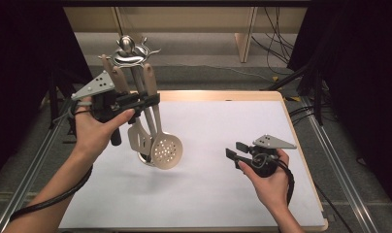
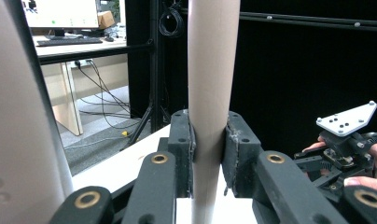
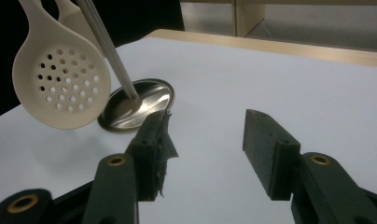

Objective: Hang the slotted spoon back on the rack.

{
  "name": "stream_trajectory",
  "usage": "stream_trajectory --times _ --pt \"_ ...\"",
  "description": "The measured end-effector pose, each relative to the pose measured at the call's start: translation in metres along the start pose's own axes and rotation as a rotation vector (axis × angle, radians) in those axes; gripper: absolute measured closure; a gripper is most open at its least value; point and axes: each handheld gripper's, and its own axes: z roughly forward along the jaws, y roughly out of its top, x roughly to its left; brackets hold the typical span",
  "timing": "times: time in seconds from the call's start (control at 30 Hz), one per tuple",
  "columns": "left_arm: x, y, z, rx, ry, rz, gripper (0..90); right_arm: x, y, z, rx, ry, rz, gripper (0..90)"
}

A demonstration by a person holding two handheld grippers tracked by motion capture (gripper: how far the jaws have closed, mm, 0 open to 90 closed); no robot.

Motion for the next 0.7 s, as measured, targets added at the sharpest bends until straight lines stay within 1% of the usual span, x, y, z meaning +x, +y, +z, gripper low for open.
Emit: stream_trajectory --times 0.03,0.07,0.2,0.53,0.57,0.6,0.63,0.7 --pt "0.0001 0.0000 -0.0001 0.000 0.001 -0.003 74.7 0.0006 0.0003 -0.0010 0.012 -0.004 0.005 51.3" --pt "0.0001 0.0000 -0.0001 0.000 0.001 -0.003 74.7 0.0006 0.0003 -0.0010 0.012 -0.004 0.005 51.3" --pt "0.0010 -0.0003 0.0001 0.004 0.001 -0.004 74.6 0.0004 -0.0002 0.0005 -0.002 0.009 0.006 51.3" --pt "0.0008 0.0000 -0.0007 -0.004 0.001 -0.012 74.7 0.0003 -0.0005 0.0011 -0.002 0.007 0.002 51.1" --pt "0.0010 -0.0001 -0.0007 -0.004 0.002 -0.013 74.6 -0.0013 -0.0011 0.0021 -0.015 0.000 -0.023 51.1" --pt "0.0012 -0.0001 -0.0010 0.000 0.005 -0.014 74.6 -0.0013 -0.0011 0.0021 -0.015 0.000 -0.023 51.1" --pt "0.0018 -0.0004 -0.0009 -0.002 0.007 -0.018 74.7 0.0001 -0.0006 0.0011 -0.002 0.006 -0.002 51.1" --pt "0.0027 -0.0003 -0.0011 -0.003 0.011 -0.017 74.6 0.0006 -0.0004 0.0009 -0.003 0.006 0.004 51.1"
